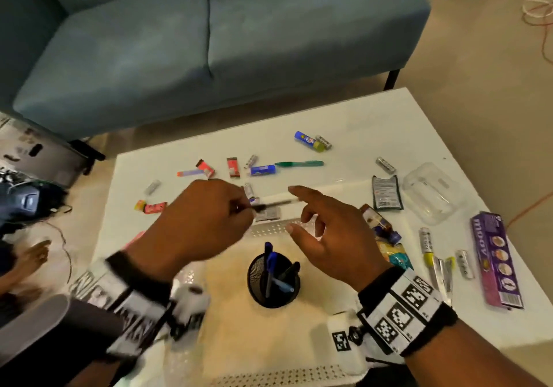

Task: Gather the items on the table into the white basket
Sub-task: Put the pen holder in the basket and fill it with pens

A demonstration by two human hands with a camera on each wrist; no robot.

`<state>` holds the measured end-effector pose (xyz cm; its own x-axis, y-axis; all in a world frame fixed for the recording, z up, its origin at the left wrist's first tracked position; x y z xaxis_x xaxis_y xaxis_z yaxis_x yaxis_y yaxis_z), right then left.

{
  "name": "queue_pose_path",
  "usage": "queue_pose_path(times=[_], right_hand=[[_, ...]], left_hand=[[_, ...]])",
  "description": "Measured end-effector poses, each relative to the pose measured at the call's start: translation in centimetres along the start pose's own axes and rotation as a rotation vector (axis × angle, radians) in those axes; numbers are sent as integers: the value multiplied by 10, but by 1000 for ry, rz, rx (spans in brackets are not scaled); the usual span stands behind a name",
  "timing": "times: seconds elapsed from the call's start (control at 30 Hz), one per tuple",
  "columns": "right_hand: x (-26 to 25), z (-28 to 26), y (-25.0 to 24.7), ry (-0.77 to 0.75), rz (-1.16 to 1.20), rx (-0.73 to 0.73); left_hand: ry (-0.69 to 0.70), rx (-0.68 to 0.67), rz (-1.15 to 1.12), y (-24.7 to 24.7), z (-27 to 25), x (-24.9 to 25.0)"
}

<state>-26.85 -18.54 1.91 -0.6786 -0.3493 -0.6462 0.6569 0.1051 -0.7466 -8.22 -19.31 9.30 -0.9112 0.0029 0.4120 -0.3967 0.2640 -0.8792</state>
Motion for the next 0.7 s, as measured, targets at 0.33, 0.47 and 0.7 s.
queue_pose_path(times=[0.33, 0.47, 0.7], right_hand=[[-68, -6, 26, -318, 48, -110], [-69, -8, 43, -329, 39, -194], [-46, 9, 24, -204, 95, -140]], left_hand=[[28, 394, -798, 10, -86, -27], [74, 400, -879, 38, -74, -48], [205, 280, -798, 54, -63, -55]])
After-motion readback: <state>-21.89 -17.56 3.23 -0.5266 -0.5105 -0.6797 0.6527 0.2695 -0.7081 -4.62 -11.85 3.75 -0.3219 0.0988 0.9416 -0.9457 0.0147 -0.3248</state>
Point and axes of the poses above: each hand's wrist, its own z-axis towards the middle knuckle, its own y-axis out of the palm, x = y × z, the point moved 7 cm from there along z, towards the middle knuckle, and after that the axes turned 10 degrees about -z, right-handed, at the moved point
